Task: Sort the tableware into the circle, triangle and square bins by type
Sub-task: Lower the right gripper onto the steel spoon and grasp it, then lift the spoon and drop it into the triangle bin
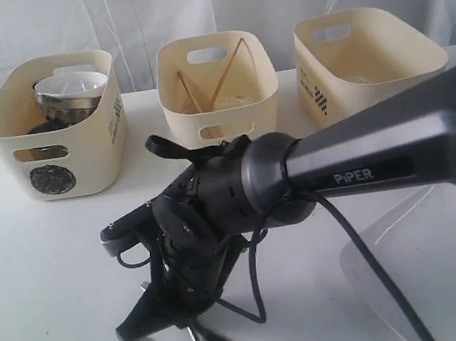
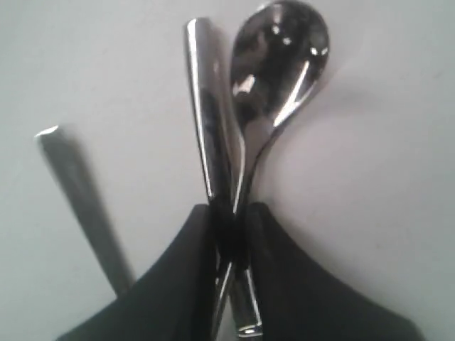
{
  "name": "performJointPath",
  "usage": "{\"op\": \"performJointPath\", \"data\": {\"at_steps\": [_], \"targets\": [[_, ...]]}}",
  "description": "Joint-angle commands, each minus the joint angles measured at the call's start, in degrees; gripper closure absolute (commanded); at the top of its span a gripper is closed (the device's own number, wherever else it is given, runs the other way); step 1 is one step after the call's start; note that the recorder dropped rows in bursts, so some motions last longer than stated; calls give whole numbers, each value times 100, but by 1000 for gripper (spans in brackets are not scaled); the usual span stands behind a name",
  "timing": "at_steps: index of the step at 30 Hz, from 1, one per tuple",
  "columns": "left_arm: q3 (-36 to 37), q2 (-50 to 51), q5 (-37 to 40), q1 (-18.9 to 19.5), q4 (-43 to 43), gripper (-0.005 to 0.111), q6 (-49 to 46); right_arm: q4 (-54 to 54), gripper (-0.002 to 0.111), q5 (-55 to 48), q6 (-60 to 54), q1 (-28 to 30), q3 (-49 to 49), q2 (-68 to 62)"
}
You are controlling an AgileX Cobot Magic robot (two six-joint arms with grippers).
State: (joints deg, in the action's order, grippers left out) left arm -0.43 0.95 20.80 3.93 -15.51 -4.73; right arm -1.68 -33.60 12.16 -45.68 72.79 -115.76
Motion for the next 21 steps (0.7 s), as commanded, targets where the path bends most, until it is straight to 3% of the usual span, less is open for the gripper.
{"op": "performJointPath", "data": {"at_steps": [1, 10, 21], "targets": [[43, -29, 240, 3, -58, 107, 27, 1115, 96, 222, 861, 8, -32, -60], [43, -29, 240, 3, -58, 107, 27, 1421, 108, 896, 1121, 168, 6, -1], [43, -29, 240, 3, -58, 107, 27, 1590, 108, 621, 834, 168, 382, 1054]]}}
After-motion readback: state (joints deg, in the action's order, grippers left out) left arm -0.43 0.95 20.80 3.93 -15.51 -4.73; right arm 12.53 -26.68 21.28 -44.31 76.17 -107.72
